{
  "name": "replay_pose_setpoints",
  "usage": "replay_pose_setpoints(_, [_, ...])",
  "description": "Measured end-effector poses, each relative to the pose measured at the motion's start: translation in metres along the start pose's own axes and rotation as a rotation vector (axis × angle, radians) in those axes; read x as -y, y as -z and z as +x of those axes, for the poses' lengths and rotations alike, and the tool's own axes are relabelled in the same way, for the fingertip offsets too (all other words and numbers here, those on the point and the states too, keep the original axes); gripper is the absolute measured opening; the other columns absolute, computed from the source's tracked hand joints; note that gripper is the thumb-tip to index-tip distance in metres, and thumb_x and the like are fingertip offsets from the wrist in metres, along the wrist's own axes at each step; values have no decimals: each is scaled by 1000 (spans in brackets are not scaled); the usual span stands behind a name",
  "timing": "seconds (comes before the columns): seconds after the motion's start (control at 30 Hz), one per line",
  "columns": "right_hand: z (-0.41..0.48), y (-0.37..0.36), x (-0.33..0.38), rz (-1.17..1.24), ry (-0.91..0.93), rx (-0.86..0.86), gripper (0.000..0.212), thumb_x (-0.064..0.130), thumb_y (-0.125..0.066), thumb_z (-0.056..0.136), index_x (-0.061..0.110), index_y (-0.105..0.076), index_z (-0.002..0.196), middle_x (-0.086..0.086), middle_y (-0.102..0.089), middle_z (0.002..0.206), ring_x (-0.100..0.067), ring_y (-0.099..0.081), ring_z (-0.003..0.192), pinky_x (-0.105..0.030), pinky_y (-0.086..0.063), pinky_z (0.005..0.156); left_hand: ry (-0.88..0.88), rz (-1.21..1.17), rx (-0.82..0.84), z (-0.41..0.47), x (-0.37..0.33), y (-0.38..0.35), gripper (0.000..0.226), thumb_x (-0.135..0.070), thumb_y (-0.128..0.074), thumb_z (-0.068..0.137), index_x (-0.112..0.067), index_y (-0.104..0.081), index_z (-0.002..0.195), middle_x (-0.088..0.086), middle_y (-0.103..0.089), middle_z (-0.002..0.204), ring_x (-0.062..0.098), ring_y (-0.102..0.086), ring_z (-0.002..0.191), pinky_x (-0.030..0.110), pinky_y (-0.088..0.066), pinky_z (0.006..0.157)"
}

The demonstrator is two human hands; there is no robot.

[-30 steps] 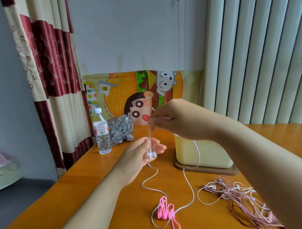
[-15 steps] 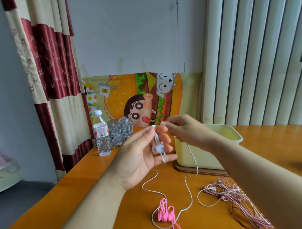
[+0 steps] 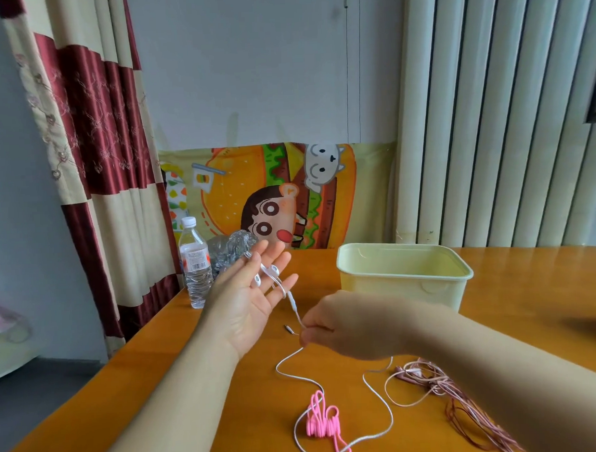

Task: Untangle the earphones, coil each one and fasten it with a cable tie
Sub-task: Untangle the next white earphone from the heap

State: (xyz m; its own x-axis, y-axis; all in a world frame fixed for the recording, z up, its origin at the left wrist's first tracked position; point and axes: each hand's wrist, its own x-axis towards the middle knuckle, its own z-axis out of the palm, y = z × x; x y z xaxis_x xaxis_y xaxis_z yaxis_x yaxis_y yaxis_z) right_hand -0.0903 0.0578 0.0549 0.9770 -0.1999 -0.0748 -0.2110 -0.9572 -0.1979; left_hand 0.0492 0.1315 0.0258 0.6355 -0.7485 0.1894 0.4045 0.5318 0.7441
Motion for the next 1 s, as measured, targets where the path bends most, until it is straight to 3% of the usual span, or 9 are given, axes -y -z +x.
replay_pose_setpoints(0.17, [-7, 10, 6, -72, 29, -5, 34, 28, -37, 102, 15, -65, 115, 1, -65, 110, -6, -50, 83, -11, -32, 61, -4, -47, -38, 4, 4, -3, 29, -12, -35, 102, -4, -51, 124, 10, -73, 103, 20, -71, 94, 32, -54, 76])
replay_pose_setpoints(0.37, [-10, 11, 6, -144, -17, 53, 34, 28, -36, 102, 15, -63, 118, -2, -64, 113, -16, -58, 99, -25, -42, 81, 22, -164, -69, 10, -2, 0, 26, -15, -36, 102, -6, -56, 116, 7, -74, 97, 18, -71, 90, 34, -54, 74])
replay_pose_setpoints(0.47, [-9, 8, 2, -169, -27, 79, 34, 27, -36, 102, 15, -63, 119, -3, -64, 113, -17, -58, 101, -28, -42, 84, 21, -215, -39, 8, -6, -2, 22, -19, -37, 102, -11, -57, 107, 7, -74, 98, 20, -72, 90, 43, -58, 75])
replay_pose_setpoints(0.6, [-8, 6, -2, -173, -54, 78, 34, 25, -35, 103, 16, -63, 120, -2, -63, 118, -16, -57, 106, -25, -39, 83, -10, -238, -17, 6, -11, 0, 26, -21, -33, 103, -11, -56, 111, 6, -73, 104, 20, -71, 95, 44, -57, 80])
replay_pose_setpoints(0.7, [-7, 5, -1, -194, -33, 80, 34, 23, -35, 103, 15, -62, 121, -2, -62, 117, -17, -57, 106, -23, -37, 81, -61, -53, -3, 4, -5, 0, 27, -19, -32, 103, -10, -56, 111, 6, -73, 105, 20, -69, 99, 41, -51, 83])
replay_pose_setpoints(0.77, [-8, 9, 2, -231, 10, 65, 32, 22, -36, 103, 16, -61, 121, -2, -62, 116, -16, -56, 103, -21, -36, 78, -106, 265, 34, -1, 4, 0, 28, -18, -31, 103, -11, -58, 109, 4, -74, 102, 18, -69, 100, 36, -51, 86])
replay_pose_setpoints(0.87, [-15, 25, 5, -120, 42, -59, 29, 25, -41, 100, 17, -69, 104, 1, -67, 104, -12, -58, 86, -21, -41, 69, -87, 661, 152, -7, 18, 4, 31, -24, -32, 102, -13, -61, 104, -3, -74, 92, 12, -68, 94, 26, -50, 86])
replay_pose_setpoints(0.93, [-16, 35, 0, -78, 64, -210, 29, 22, -44, 99, 12, -70, 95, -2, -69, 94, -16, -60, 81, -27, -45, 71, -10, 699, 225, -11, 19, 7, 37, -35, -35, 98, -11, -63, 102, 3, -73, 93, 18, -67, 94, 30, -51, 89])
replay_pose_setpoints(1.0, [-13, 42, -8, -15, 80, -351, 28, 21, -46, 98, 10, -70, 92, 0, -68, 85, -14, -62, 76, -23, -47, 68, 47, 701, 305, -15, 18, 6, 44, -44, -36, 90, -9, -62, 99, 8, -72, 91, 24, -68, 97, 32, -51, 90])
